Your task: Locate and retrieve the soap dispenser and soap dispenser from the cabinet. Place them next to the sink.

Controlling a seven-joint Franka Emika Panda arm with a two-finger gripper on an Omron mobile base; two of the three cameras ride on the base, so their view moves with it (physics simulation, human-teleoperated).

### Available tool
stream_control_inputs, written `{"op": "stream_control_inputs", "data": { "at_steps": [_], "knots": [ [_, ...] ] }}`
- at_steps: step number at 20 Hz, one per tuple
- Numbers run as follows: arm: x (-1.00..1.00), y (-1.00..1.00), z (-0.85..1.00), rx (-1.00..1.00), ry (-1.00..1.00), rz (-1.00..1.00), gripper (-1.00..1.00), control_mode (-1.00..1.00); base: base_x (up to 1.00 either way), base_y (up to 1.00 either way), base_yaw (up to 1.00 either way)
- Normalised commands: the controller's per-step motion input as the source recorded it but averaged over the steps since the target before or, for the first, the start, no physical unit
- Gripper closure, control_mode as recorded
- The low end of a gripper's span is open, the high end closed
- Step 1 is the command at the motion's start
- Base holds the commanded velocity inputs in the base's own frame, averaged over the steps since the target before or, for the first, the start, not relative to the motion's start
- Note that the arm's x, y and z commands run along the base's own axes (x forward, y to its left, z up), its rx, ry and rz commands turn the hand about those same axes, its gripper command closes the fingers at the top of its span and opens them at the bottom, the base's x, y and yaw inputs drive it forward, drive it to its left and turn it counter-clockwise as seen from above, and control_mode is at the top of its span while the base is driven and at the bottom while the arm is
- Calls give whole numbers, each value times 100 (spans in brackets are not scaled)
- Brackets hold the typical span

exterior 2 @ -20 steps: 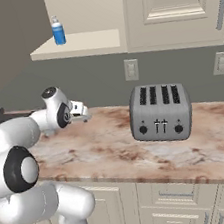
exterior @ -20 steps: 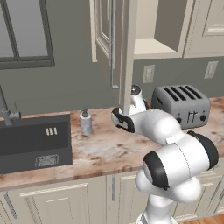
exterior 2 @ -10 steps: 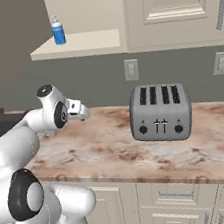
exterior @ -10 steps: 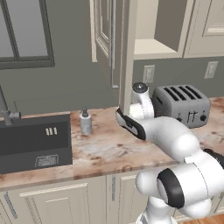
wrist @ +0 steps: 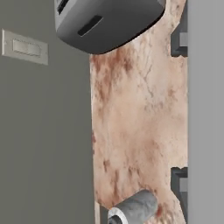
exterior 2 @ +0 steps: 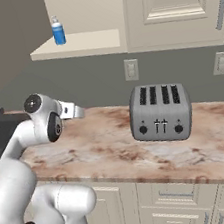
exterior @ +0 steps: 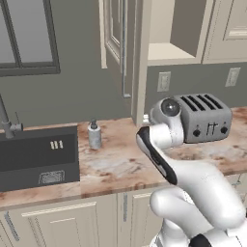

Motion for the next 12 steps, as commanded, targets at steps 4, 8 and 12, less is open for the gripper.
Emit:
{"op": "stream_control_inputs", "data": {
  "at_steps": [4,8,12],
  "knots": [
    [-47,0,71,3,-32,4,-100,-100,0,0,0],
    [-36,-2,80,3,-22,8,-100,-100,0,0,0],
    [-28,-10,75,6,-9,8,-100,-100,0,0,0]
  ]
}}
